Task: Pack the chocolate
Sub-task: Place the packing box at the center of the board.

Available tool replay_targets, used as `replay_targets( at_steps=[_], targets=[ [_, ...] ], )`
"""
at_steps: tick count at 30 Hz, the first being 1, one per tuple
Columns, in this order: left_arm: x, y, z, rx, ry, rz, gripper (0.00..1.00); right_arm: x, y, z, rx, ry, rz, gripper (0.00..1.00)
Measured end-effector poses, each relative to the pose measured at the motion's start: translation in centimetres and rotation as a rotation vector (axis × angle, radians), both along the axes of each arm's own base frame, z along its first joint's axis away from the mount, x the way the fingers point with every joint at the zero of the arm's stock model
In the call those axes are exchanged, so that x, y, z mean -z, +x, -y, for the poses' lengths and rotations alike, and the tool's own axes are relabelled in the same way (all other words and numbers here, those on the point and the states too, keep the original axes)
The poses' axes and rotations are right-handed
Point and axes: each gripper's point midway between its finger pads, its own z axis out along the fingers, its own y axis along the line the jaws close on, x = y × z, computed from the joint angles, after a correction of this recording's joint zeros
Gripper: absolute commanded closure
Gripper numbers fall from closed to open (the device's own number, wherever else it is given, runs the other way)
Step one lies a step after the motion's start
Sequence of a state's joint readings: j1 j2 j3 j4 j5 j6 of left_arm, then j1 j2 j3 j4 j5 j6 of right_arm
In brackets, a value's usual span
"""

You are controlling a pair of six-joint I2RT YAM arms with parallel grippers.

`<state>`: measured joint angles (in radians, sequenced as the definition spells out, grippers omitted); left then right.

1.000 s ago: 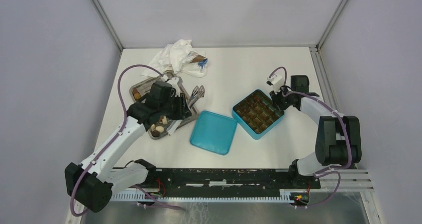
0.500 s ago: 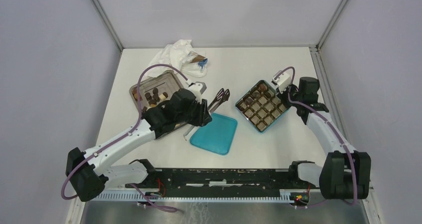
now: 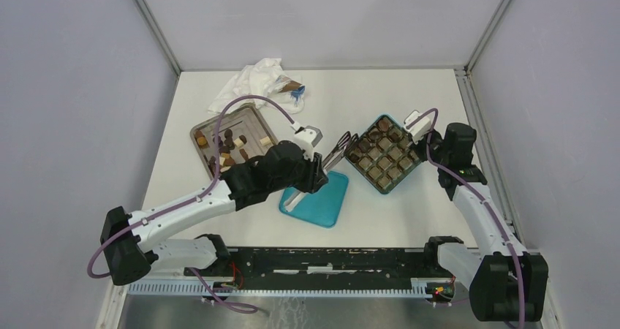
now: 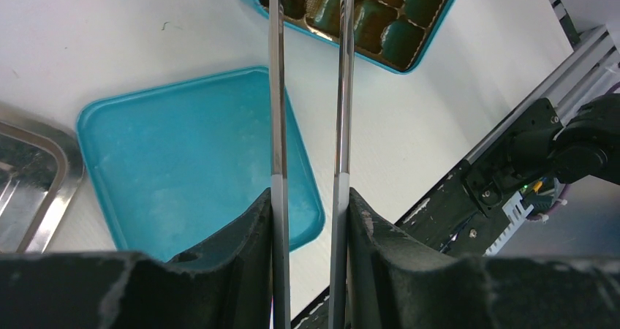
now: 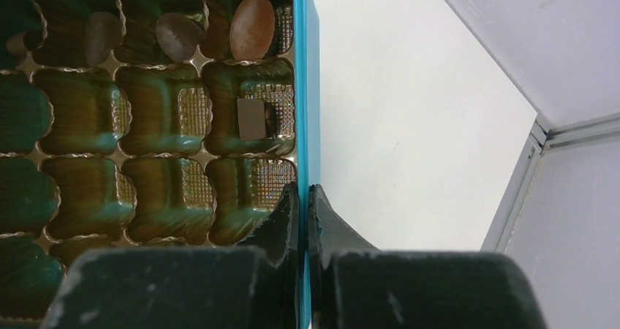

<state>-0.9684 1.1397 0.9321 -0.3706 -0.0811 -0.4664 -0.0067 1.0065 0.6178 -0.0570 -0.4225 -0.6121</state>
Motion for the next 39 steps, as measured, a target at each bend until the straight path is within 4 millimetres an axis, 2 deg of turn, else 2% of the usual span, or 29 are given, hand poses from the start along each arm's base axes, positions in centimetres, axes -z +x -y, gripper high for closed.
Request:
replay_targets(
  at_steps=[5,9,14,23,29,39],
  targets=[
    [0.1,-0.8,1.8,0.041,0.001,0.019,0.98,0.3,-0.1,-0.5,-0.027,0.01,-0.011,1.0],
    [0.4,-0.9,3.5,0.066,0.019,0.031,0.98,2.7,0.0,-0.9,-0.042,0.028,-0.108,1.0],
    [1.3,0.2,6.0,0.083,0.052,0.033,0.98,6.0,0.3,-0.9,-0.025,0.049,-0.269,0.97],
    [4.8,2.3,10.1,0.1,0.145,-0.003,0.98,8.8,0.8,-0.5,0.01,0.055,-0.413,0.95],
    [6.8,2.8,10.9,0.103,0.199,-0.029,0.98,10.0,0.6,-0.2,0.029,0.06,-0.471,0.92],
    [7.4,3.5,11.3,0.088,0.247,-0.041,0.96,10.2,0.5,-0.1,0.037,0.06,-0.494,0.8]
  ],
)
